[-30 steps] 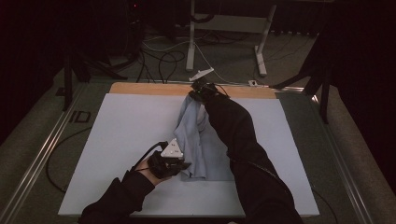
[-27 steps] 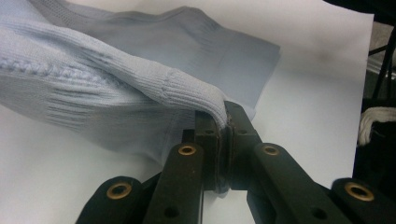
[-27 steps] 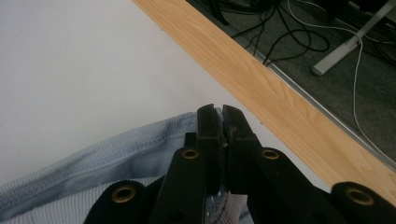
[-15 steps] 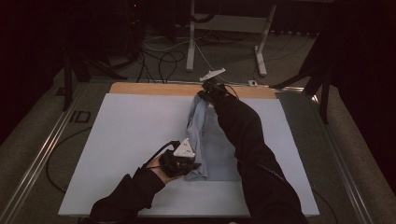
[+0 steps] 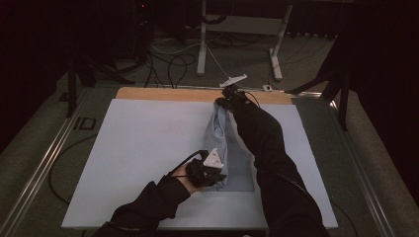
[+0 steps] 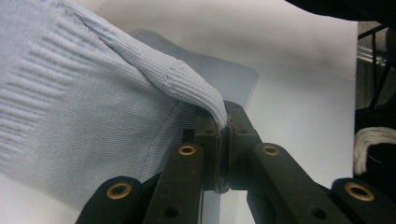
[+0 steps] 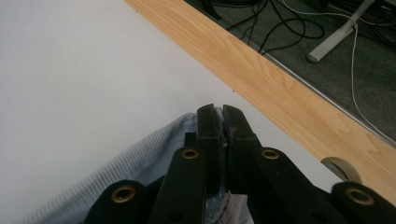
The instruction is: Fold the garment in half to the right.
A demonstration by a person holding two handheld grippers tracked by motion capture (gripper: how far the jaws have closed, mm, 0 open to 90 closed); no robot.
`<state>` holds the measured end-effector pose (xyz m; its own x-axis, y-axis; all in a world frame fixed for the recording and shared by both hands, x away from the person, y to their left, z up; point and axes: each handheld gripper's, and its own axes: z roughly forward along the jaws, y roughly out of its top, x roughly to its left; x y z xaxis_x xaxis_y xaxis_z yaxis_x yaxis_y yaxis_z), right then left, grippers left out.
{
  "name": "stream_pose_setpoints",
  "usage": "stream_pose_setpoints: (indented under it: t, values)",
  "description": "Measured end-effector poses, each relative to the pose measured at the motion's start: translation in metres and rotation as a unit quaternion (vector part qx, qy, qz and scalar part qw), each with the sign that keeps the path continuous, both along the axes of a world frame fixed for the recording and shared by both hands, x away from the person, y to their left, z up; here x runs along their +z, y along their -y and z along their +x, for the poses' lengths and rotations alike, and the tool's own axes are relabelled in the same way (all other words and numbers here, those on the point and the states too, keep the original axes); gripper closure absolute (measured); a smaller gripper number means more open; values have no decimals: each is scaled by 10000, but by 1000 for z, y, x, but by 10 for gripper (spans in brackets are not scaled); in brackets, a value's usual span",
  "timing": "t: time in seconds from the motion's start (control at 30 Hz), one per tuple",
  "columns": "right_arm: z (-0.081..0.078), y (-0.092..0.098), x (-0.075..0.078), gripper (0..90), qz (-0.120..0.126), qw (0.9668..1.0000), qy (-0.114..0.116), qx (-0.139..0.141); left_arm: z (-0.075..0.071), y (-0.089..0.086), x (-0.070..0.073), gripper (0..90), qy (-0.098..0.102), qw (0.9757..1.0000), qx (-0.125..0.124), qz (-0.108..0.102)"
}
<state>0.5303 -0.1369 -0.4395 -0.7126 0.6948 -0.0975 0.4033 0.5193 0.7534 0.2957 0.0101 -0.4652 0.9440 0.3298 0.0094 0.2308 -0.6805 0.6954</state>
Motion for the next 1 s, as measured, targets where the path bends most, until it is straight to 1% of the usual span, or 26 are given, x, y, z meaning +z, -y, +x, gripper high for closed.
stream_pose_setpoints:
  t: [0.13,0.17,0.23,0.27,0.3,0.37,0.4,0.47,0.53,0.6,0.63,0.77,0.9,0.97,1.0]
  values:
    - [3,1,-6,874,29,10000,-67,50,3,11,-7,870,-47,10000,-41,47]
    - [4,0,-8,874,59,9999,-81,70,4,14,-9,871,-75,10000,-18,25]
    - [5,1,-10,875,142,9997,-127,121,4,18,-14,870,-99,9999,-52,52]
    - [5,0,-12,874,154,9996,-155,153,4,18,-14,870,-99,9999,-52,52]
    - [5,-1,-14,874,105,9997,-154,176,5,21,-18,870,-74,9999,-59,107]
    - [6,-1,-17,874,130,9994,-181,252,6,24,-22,870,-111,9999,-17,114]
    - [7,-1,-19,873,98,9995,-194,249,6,26,-24,870,-114,9999,3,120]
    - [8,-2,-21,873,97,9993,-236,262,8,29,-26,870,-76,9998,-11,180]
    - [9,-2,-23,872,87,9991,-266,307,9,32,-29,870,-97,9998,30,150]
    - [10,-2,-24,872,78,9991,-257,341,9,33,-30,870,-101,9998,33,177]
    - [10,-3,-25,872,101,9989,-298,346,9,35,-32,870,-81,9998,56,177]
    - [13,-2,-28,871,33,9986,-296,443,11,40,-36,869,-89,9997,89,221]
    - [16,1,-34,870,23,9984,-345,440,13,45,-37,869,-86,9996,75,248]
    - [16,1,-35,870,54,9984,-374,411,13,47,-38,869,-89,9996,100,237]
    - [17,2,-37,868,86,9984,-374,420,14,50,-39,869,-100,9995,98,277]
